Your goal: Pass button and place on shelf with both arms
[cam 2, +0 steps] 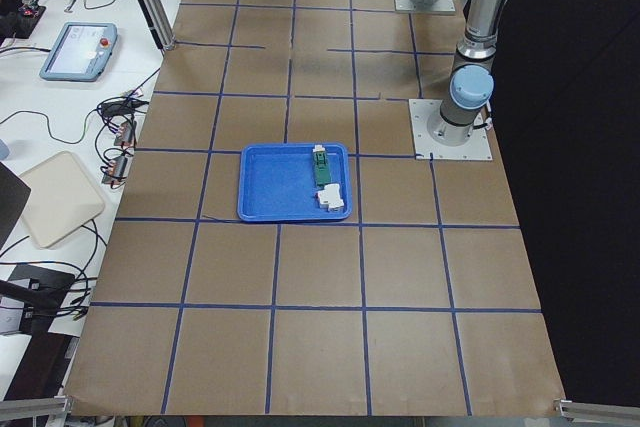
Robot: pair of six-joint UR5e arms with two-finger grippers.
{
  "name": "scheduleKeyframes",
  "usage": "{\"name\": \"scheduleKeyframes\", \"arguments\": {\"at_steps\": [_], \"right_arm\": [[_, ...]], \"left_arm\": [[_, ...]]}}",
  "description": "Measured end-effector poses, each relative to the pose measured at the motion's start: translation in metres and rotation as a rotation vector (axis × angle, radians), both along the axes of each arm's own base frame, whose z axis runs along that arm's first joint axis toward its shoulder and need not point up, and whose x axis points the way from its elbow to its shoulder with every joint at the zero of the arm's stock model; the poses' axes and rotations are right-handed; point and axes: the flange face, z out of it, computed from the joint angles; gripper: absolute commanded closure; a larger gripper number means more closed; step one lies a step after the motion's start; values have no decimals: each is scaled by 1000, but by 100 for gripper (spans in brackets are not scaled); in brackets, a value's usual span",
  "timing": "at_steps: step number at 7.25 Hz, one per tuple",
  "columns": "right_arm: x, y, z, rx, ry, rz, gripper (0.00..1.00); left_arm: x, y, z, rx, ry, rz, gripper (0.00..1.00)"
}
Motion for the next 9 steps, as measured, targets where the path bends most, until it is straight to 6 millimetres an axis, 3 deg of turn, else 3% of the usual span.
{"name": "scheduleKeyframes", "arguments": {"at_steps": [1, 2, 3, 5, 6, 8, 9], "right_arm": [[-15, -6, -5, 6, 30, -27, 100], [-47, -18, -16, 26, 64, -81, 100], [-92, -35, -32, 60, 79, -152, 100], [-199, -63, -74, 104, 80, -264, 100], [-263, -70, -96, 101, 80, -332, 100], [-377, -63, -138, 115, 102, -458, 100], [-420, -51, -155, 138, 117, -499, 100]], "left_arm": [[7, -3, 2, 32, -13, 51, 0], [15, -5, 0, 78, -44, 114, 0], [25, -7, -5, 126, -101, 184, 0], [53, -11, -8, 242, -214, 329, 0], [73, -10, -5, 350, -235, 434, 0], [122, -11, -11, 537, -322, 638, 0], [146, -11, -10, 590, -368, 709, 0]]}}
